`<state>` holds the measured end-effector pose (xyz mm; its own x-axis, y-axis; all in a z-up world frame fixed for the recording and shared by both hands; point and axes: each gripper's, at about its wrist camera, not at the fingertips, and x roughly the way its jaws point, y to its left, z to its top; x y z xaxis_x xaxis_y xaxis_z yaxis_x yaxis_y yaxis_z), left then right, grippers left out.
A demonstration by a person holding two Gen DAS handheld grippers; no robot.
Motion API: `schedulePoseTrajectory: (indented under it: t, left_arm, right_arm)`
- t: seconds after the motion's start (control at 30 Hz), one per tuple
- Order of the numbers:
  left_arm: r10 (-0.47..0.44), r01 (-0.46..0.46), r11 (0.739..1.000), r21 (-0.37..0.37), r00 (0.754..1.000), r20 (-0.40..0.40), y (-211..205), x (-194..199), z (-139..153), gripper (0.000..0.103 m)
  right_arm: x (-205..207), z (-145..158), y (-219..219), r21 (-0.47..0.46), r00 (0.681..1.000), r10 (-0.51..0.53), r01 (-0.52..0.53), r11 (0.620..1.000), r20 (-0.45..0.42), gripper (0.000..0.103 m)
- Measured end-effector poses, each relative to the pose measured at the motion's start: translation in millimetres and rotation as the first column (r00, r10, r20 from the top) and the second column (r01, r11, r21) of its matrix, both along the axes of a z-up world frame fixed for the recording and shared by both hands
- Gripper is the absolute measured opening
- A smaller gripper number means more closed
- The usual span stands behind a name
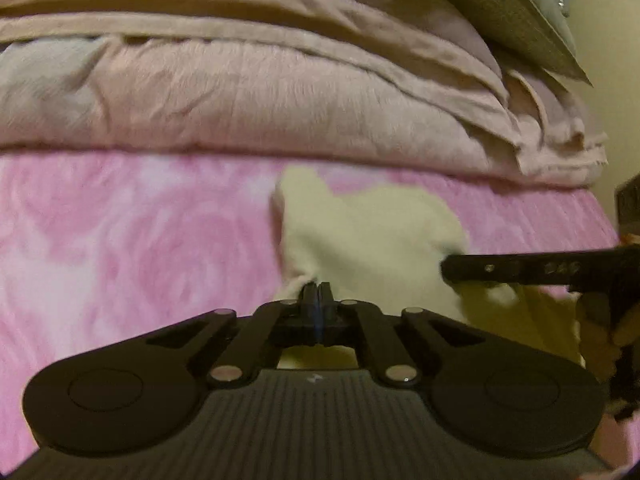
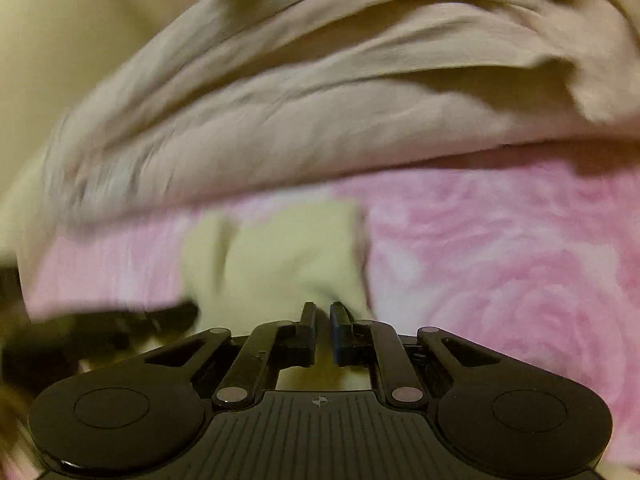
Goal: Fold clothes
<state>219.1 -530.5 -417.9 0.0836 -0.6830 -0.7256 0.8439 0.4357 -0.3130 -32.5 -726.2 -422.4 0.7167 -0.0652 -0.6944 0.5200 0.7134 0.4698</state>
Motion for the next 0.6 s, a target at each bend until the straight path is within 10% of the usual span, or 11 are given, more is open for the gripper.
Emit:
schedulePoseTrajectory:
  t: [0.03, 0.1, 0.23, 0.4, 0.6]
  left_arm:
    - [0.036, -0.036, 0.999, -0.025, 0.999, 0.0, 1, 1, 6, 0.002]
    - [0.136, -0.138, 0.986, -0.093, 0.99, -0.025, 14, 1, 19, 0.016]
    - [0.245, -0.275, 0.951, -0.141, 0.949, -0.198, 59, -23, 32, 0.026]
    - [0.332, -0.345, 0.938, -0.011, 0.91, -0.249, 177, -65, 38, 0.026]
    - [0.647, -0.634, 0.762, 0.134, 0.737, -0.194, 346, -57, 66, 0.028]
  right_arm:
    - [-2, 7, -1, -0.015, 0.998, -0.054, 0.054, 0.998, 0.014, 0.014]
    - [-12, 22, 7, -0.089, 0.993, -0.118, 0.119, 0.989, 0.019, 0.084]
    - [-38, 42, 37, -0.068, 0.996, -0.088, 0.09, 0.994, 0.019, 0.086]
    - [-75, 38, 102, -0.019, 0.995, -0.018, 0.016, 1.0, -0.095, 0.086]
    - [-117, 24, 167, 0.082, 0.97, -0.033, 0.054, 0.995, -0.24, 0.086]
